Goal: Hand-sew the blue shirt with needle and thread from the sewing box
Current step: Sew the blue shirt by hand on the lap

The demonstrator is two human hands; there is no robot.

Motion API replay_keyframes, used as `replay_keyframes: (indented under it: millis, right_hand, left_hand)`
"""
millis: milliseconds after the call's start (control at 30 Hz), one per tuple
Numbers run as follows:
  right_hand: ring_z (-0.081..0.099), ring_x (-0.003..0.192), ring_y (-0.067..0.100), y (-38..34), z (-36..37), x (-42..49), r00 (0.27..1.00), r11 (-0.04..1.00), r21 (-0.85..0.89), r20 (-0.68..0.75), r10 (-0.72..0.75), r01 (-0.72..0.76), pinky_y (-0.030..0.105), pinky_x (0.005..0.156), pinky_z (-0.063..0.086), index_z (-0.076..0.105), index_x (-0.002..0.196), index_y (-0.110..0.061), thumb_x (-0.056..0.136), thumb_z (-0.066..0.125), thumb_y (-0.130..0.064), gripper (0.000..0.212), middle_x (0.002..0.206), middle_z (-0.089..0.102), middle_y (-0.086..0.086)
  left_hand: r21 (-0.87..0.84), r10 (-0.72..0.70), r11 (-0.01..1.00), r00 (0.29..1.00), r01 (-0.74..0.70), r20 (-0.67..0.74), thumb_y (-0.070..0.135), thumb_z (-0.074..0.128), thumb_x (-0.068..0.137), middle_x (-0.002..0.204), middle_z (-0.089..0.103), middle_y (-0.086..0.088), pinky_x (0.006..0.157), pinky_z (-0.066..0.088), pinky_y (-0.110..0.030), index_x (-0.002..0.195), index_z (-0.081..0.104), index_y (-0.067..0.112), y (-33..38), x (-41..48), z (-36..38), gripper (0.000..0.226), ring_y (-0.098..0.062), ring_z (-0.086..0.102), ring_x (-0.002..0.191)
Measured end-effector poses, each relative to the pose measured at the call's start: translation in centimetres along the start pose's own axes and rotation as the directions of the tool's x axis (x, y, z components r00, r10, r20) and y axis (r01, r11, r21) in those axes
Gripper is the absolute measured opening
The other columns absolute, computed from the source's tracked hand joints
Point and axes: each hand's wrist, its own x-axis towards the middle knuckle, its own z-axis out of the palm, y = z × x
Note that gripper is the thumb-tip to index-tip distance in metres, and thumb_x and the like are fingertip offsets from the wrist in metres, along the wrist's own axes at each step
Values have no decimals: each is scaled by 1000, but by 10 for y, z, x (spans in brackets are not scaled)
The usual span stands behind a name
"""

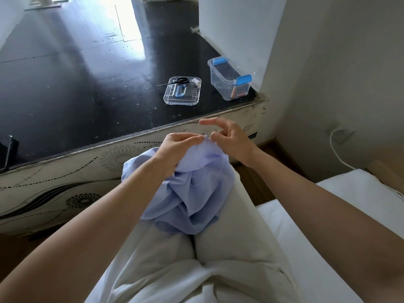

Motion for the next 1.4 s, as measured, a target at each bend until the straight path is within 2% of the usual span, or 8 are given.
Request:
replay_keyframes:
  millis: [133,233,367,667,767,900,1133,1400]
  right_hand:
    - [59,74,17,5,3,0,993,983,-160,57,103,-92,42,73,57,69,90,-15,94,62,-21,10,79,65,7]
    - [58,71,19,10,1,-4,995,981,-171,-6,95,-95,40,71,56,66,83,-9,92,64,-21,16,75,63,11]
    - [55,68,19,10,-3,-10,996,992,-96,-37,80,-83,35,68,52,67,85,-4,93,63,-15,14,72,61,11]
    - [58,72,31,13,-1,-11,997,996,-68,-37,61,-63,34,67,53,65,85,-4,93,62,-15,14,80,62,21]
    - [56,70,22,13,-1,-12,998,997,-59,-39,55,-57,30,66,51,64,85,-4,94,61,-14,14,77,61,18]
    - [54,69,21,13,0,-13,998,997,-58,-32,55,-57,23,63,48,65,88,2,95,60,-15,19,75,60,17]
    - [55,68,14,14,1,-13,997,997,-51,-47,63,-66,16,61,48,66,91,-2,96,61,-20,19,73,59,5]
    - [54,67,16,16,5,-15,998,997,-57,-31,59,-60,18,61,49,66,85,-10,95,61,-18,14,72,59,11]
  left_hand:
    - [212,200,957,979,-201,23,15,70,88,80,71,-2,63,48,-15,89,76,13,-3,-1,-2,7,-3,60,69]
    - [380,293,883,956,-276,12,26,70,88,85,74,1,69,50,-27,90,77,18,-11,7,-12,11,-9,63,77]
    - [593,330,754,943,-284,32,50,63,83,65,62,9,70,47,-38,74,72,28,-21,15,-23,25,-15,53,67]
    - [524,379,783,925,-335,25,42,74,73,87,73,-2,77,56,-49,83,72,33,-18,15,-25,14,-27,67,85]
    - [501,380,795,925,-342,28,42,73,77,86,73,3,76,58,-44,79,71,40,-18,14,-25,5,-19,68,84]
    - [426,425,819,905,-384,-2,16,72,87,78,70,4,67,52,-24,80,72,25,-21,13,-23,11,3,60,68]
    - [468,476,779,880,-418,-6,17,66,91,74,65,8,61,44,-15,79,69,25,-24,13,-20,15,-7,57,69]
    - [430,439,807,898,-404,19,16,69,90,82,70,-4,60,47,-13,89,75,10,-26,11,-12,9,-7,61,70]
